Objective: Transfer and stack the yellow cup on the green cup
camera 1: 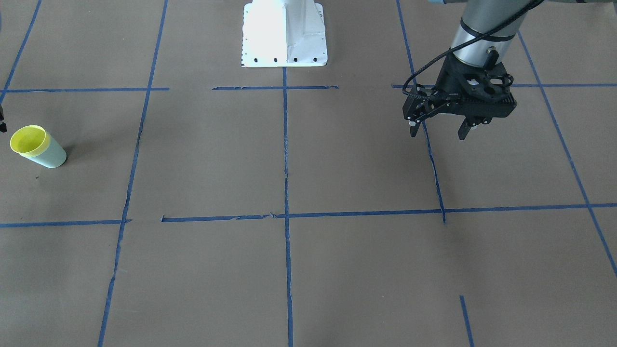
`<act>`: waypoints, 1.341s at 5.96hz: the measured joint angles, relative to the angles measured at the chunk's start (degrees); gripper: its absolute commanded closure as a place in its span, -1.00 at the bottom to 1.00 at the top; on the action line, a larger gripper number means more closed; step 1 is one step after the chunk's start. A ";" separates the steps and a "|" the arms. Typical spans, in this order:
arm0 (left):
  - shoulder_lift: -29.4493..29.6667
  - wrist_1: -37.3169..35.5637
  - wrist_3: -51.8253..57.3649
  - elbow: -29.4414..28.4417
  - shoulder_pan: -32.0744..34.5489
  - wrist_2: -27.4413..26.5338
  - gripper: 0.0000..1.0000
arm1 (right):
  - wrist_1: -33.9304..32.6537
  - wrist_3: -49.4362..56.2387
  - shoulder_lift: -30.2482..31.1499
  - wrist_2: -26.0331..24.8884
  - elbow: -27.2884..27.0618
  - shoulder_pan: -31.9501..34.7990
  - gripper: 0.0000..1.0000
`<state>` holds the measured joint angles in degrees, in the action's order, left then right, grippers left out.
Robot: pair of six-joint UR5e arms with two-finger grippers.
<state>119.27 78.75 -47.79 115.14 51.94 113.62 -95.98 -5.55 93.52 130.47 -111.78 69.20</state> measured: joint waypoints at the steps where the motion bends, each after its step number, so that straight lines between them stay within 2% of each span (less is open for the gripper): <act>1: -0.13 0.03 0.24 0.00 0.00 0.04 -0.99 | -0.03 0.29 0.19 0.21 -0.03 1.37 -1.00; 3: -1.35 -0.16 4.25 -0.06 0.43 0.44 -0.99 | -0.20 4.91 3.27 0.57 -0.23 8.31 -1.00; 4: -3.44 -0.47 11.50 -0.24 2.90 2.77 -0.99 | -0.36 8.31 6.28 0.63 -0.18 12.44 -1.00; 6: -12.85 -0.75 33.46 -1.52 14.54 11.59 -1.00 | -0.28 9.36 9.59 0.95 -0.04 15.78 -1.00; 7: -18.35 -0.76 41.61 -2.77 20.30 15.18 -1.00 | -0.21 8.11 9.72 1.14 -0.06 16.05 -1.00; 8: -24.56 -0.44 45.11 -3.44 24.29 17.77 -1.00 | -0.13 6.34 9.65 1.27 -0.13 16.10 -1.00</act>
<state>94.71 78.31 -2.68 111.70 76.24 131.40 -96.11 0.79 103.18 131.73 -111.91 85.30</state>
